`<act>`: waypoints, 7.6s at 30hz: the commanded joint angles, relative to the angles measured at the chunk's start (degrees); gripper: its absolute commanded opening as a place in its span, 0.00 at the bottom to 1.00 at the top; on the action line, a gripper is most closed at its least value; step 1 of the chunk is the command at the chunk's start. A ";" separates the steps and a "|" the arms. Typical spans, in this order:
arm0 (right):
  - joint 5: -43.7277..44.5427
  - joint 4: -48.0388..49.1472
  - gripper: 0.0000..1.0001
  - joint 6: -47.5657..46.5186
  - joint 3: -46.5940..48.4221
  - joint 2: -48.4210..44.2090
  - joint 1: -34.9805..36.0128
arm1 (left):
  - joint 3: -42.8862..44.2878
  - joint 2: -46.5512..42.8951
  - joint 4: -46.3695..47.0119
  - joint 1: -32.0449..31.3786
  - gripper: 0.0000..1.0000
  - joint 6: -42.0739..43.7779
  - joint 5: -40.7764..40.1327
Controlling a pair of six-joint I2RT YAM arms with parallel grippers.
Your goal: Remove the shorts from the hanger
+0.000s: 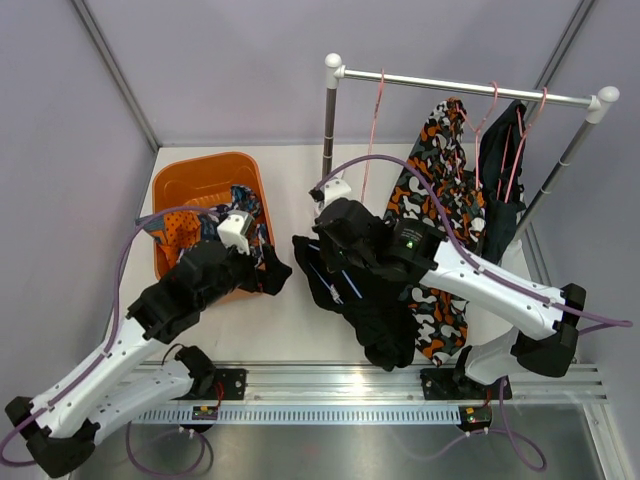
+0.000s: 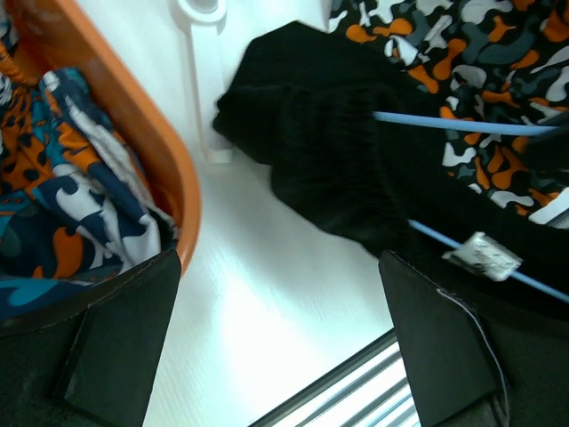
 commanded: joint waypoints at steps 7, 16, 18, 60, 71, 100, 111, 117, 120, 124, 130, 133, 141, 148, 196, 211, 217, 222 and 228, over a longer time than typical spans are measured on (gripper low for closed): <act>7.79 2.59 0.00 2.67 8.55 3.67 3.22 | 7.46 6.28 5.66 -8.79 0.99 -5.30 -13.89; 8.76 2.58 0.00 2.84 9.52 3.59 4.19 | 9.66 11.73 5.05 -11.96 0.88 -7.32 -22.42; 8.85 2.67 0.00 2.93 9.08 2.80 4.36 | 9.48 11.74 5.22 -11.96 0.79 -7.32 -23.91; 9.73 0.39 0.00 3.72 5.48 -6.33 8.41 | 21.25 23.07 1.27 -5.47 0.00 -4.16 -28.93; 12.28 -0.15 0.00 5.74 1.44 -12.58 10.08 | 21.27 27.12 5.48 2.98 0.00 -3.81 -21.11; 26.87 5.12 0.00 -1.37 5.13 -12.41 7.10 | 10.89 18.51 15.33 -23.80 0.00 -1.97 -15.91; 24.93 7.42 0.00 -5.94 9.08 -9.60 -5.47 | 19.05 16.83 19.55 -49.39 0.00 15.51 -21.65; 27.31 8.47 0.00 -8.14 9.87 -8.89 -8.29 | 26.79 19.91 14.63 -56.87 0.00 23.96 -20.66; 28.10 7.86 0.00 -8.49 10.57 -9.42 -9.60 | 27.76 20.09 14.10 -57.22 0.00 25.63 -23.10; 29.15 7.77 0.00 -8.67 10.23 -13.27 -9.61 | 28.20 19.03 14.89 -57.22 0.00 27.91 -35.32; 23.98 3.91 0.00 -6.13 10.58 -19.51 -9.61 | 41.68 19.99 9.72 -52.06 0.00 32.22 -40.61; 21.95 2.23 0.00 -4.28 9.00 -22.41 -9.61 | 53.98 24.45 7.69 -48.53 0.00 37.31 -41.76; 18.35 -0.84 0.00 0.03 2.23 -28.13 -9.70 | 84.45 39.50 23.05 -33.70 0.00 62.86 -53.87; 18.25 -4.45 0.00 1.35 -1.11 -31.91 -9.61 | 87.53 37.50 40.20 -21.72 0.00 72.13 -56.53; 23.79 -6.65 0.00 -1.55 -1.38 -26.83 -9.78 | 20.46 32.75 14.39 44.99 0.99 -17.62 18.89; 12.64 -1.29 0.00 -9.64 14.08 -7.58 -31.92 | 19.78 9.30 3.47 37.80 0.99 -2.67 18.89; 11.58 -2.25 0.00 -10.95 27.96 4.19 -35.53 | 12.21 1.38 1.10 36.91 0.99 2.34 16.61; 10.87 -3.66 0.00 -12.27 39.30 13.86 -36.06 | 7.12 -5.83 0.48 36.47 0.99 3.40 16.95; 9.20 -4.98 0.00 -12.71 49.33 21.78 -37.38 | 1.75 -11.63 -0.31 36.47 0.99 4.98 14.58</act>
